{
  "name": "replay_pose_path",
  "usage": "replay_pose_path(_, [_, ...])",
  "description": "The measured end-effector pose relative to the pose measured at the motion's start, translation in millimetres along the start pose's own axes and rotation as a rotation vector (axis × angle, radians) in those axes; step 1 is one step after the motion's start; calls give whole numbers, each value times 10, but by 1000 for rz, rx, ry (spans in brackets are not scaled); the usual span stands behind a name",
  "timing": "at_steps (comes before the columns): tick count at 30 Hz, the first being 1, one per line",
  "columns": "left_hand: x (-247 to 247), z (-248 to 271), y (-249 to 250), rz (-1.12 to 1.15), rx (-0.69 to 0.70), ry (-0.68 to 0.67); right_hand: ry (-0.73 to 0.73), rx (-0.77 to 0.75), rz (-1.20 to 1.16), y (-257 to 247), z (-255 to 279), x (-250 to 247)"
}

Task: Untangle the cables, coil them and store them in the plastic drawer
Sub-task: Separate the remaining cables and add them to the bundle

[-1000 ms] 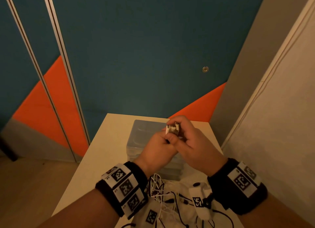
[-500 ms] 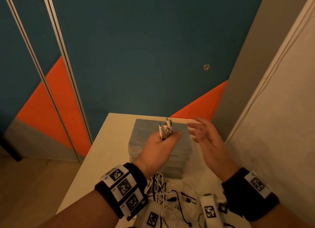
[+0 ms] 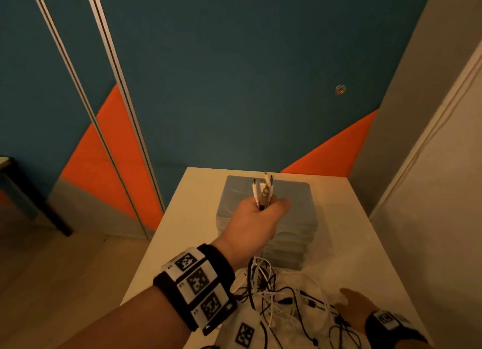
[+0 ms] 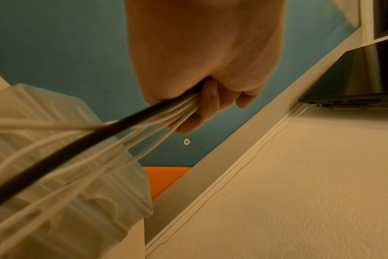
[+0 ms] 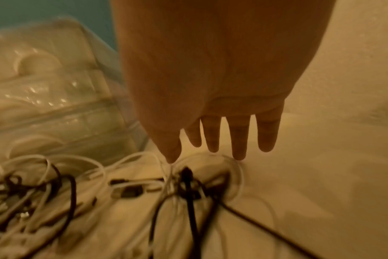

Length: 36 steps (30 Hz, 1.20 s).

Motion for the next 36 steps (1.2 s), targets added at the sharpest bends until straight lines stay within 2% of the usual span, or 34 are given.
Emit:
replay_pose_path(4, [-43, -22, -98, -11, -12, 30, 15, 3, 124, -35, 20, 161])
replay_pose_path(8, [-29, -45, -181, -31, -36, 37, 28, 22, 147, -31, 15, 199])
replay_pose_path(12, [72, -65, -196, -44, -26, 0, 203, 18, 18, 11, 94, 118])
replay_pose_path(15, [150, -72, -194, -44, -28, -29, 361, -35, -203, -3, 182, -33])
replay_pose_path(18, [225, -97, -205, -37, -35, -34, 410, -88, -379, -19, 303, -204])
replay_pose_path(22, [339, -119, -223, -17, -56, -53, 523, -181, -530, -100, 514, -410])
replay_pose_path(26, [432, -109, -248, -20, -104, -51, 668, -285, -784, -330, 782, -699])
replay_pose_path(30, [525, -62, -261, 78, -185, -102, 722, -478, -885, -734, 1027, -1008])
replay_pose_path(36, [592, -21, -249, 29, -132, -53, 764, -750, -975, -1283, 1451, -1266])
Point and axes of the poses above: each hand's wrist, its own z-axis away from the middle knuckle, its own x-axis out of the palm, y = z × x, the point moved 2 cm from there along -z, towards the middle knuckle, and after that the axes turned 5 degrees about y, right-handed, at the moved point
